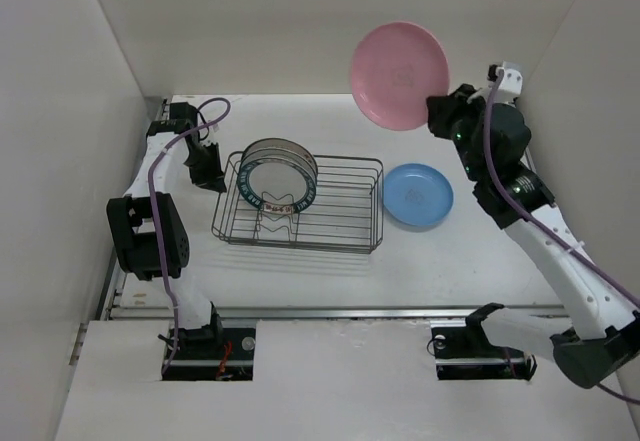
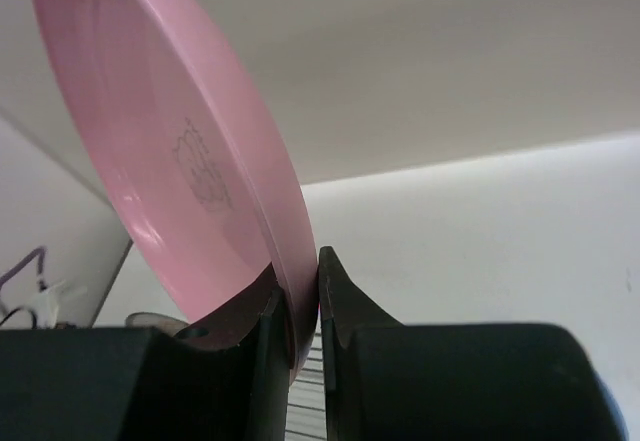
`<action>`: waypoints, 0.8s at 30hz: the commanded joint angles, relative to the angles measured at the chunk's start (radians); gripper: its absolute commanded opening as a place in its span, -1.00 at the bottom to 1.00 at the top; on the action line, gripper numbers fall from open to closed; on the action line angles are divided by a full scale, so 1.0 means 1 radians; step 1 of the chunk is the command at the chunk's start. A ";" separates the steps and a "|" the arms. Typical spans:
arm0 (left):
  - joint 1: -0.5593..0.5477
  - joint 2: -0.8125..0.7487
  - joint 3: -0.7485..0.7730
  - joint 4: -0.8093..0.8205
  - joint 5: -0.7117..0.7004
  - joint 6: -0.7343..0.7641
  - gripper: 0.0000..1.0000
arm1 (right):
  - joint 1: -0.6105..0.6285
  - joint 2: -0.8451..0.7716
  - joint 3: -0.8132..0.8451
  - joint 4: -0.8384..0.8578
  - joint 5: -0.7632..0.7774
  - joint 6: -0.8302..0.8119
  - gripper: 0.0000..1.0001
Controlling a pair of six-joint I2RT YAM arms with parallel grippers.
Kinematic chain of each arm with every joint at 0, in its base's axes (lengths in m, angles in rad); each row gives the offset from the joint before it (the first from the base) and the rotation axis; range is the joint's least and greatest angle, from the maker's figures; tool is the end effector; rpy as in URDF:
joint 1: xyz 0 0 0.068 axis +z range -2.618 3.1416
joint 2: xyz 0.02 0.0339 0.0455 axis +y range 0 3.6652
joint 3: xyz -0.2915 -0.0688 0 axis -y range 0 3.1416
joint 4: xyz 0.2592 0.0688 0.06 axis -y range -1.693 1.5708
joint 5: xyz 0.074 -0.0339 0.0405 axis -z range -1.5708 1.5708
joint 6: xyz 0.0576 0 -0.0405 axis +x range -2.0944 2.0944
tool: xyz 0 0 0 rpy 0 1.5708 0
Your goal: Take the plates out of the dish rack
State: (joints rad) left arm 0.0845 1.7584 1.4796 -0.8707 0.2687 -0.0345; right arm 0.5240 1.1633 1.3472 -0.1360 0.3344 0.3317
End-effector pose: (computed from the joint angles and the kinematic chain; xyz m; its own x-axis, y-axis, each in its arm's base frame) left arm 0.3929 0.0179 0.2680 -0.9097 -0.1104 -0.4003 -0.0046 0.9666 -0.2562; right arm 0.2489 0.1220 0.4937 -0.0223 0.3424 -0.9393 -0.1920 0.9206 0.3401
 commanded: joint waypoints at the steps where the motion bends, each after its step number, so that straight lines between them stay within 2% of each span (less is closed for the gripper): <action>1: 0.008 -0.028 -0.005 0.004 -0.035 -0.050 -1.00 | -0.097 0.030 -0.132 -0.207 -0.006 0.276 -1.00; 2: 0.008 -0.028 -0.005 0.004 -0.036 -0.050 -1.00 | -0.164 0.030 -0.199 -0.227 -0.040 0.312 -1.00; 7: 0.008 -0.059 0.016 0.004 -0.036 -0.041 -1.00 | -0.338 -0.034 -0.422 -0.224 -0.208 0.486 -1.00; 12: 0.008 -0.077 0.056 -0.014 -0.036 -0.031 -0.74 | -0.417 -0.034 -0.517 -0.201 -0.258 0.547 -1.00; 13: 0.008 -0.086 0.065 -0.014 -0.036 -0.019 -0.74 | -0.430 -0.015 -0.531 -0.192 -0.279 0.547 -1.00; 16: 0.008 -0.100 0.076 -0.024 -0.025 0.013 -0.64 | -0.450 0.038 -0.531 -0.192 -0.330 0.480 -0.74; 17: 0.008 -0.111 0.076 -0.024 -0.025 0.027 -0.61 | -0.450 0.083 -0.522 -0.192 -0.330 0.452 -0.57; 19: 0.008 -0.120 0.085 -0.024 -0.016 0.073 -0.56 | -0.450 0.130 -0.504 -0.243 -0.330 0.399 -0.51; 23: 0.008 -0.191 0.085 0.012 -0.025 0.142 -0.25 | -0.460 0.200 -0.491 -0.269 -0.308 0.385 -0.08; 24: -0.003 -0.221 0.085 0.021 -0.013 0.190 -0.09 | -0.460 0.200 -0.491 -0.269 -0.308 0.385 0.18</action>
State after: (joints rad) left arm 0.0864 1.6314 1.5230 -0.8707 0.2508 0.0536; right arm 0.0731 1.3697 0.8150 -0.4019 0.0368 0.7486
